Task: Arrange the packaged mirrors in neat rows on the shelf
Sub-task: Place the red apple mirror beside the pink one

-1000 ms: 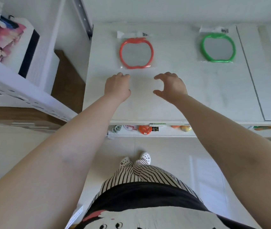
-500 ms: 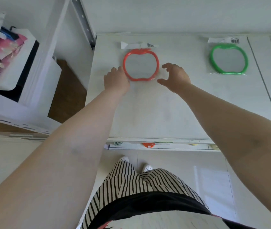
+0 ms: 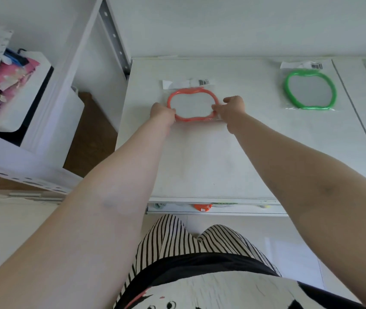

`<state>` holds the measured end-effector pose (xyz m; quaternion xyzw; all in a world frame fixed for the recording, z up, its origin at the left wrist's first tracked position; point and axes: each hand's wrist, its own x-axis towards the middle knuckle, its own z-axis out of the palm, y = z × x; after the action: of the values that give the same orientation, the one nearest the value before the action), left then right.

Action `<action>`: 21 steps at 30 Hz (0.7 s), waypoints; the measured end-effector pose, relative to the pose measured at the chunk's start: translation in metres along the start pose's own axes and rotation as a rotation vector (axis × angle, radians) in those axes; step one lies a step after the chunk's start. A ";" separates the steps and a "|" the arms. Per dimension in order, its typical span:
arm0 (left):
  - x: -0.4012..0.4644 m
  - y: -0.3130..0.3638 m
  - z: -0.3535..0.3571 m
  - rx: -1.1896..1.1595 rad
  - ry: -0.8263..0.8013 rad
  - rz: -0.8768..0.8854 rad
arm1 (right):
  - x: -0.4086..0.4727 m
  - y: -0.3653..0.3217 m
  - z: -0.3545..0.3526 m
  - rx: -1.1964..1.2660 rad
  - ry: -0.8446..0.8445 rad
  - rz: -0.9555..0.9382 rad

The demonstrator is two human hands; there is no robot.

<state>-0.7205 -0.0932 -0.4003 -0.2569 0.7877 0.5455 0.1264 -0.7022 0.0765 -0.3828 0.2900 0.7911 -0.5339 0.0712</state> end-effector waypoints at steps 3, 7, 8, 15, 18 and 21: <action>-0.015 -0.004 -0.009 -0.172 -0.080 -0.055 | -0.010 0.002 -0.008 0.106 -0.039 0.085; -0.049 0.000 -0.021 -0.267 -0.163 -0.019 | -0.033 0.004 -0.024 0.178 -0.053 0.074; -0.059 0.002 -0.024 -0.285 -0.177 -0.019 | -0.040 0.005 -0.028 0.199 -0.047 0.068; -0.113 0.000 -0.027 -0.272 -0.221 -0.002 | -0.099 0.028 -0.059 0.320 0.048 0.054; -0.139 -0.008 -0.030 -0.268 -0.262 0.013 | -0.131 0.042 -0.068 0.341 0.124 0.055; -0.164 -0.027 -0.034 -0.253 -0.296 -0.003 | -0.166 0.063 -0.070 0.348 0.185 0.075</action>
<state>-0.5659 -0.0881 -0.3304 -0.1892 0.6853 0.6717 0.2083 -0.5184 0.0917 -0.3341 0.3751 0.6786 -0.6306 -0.0332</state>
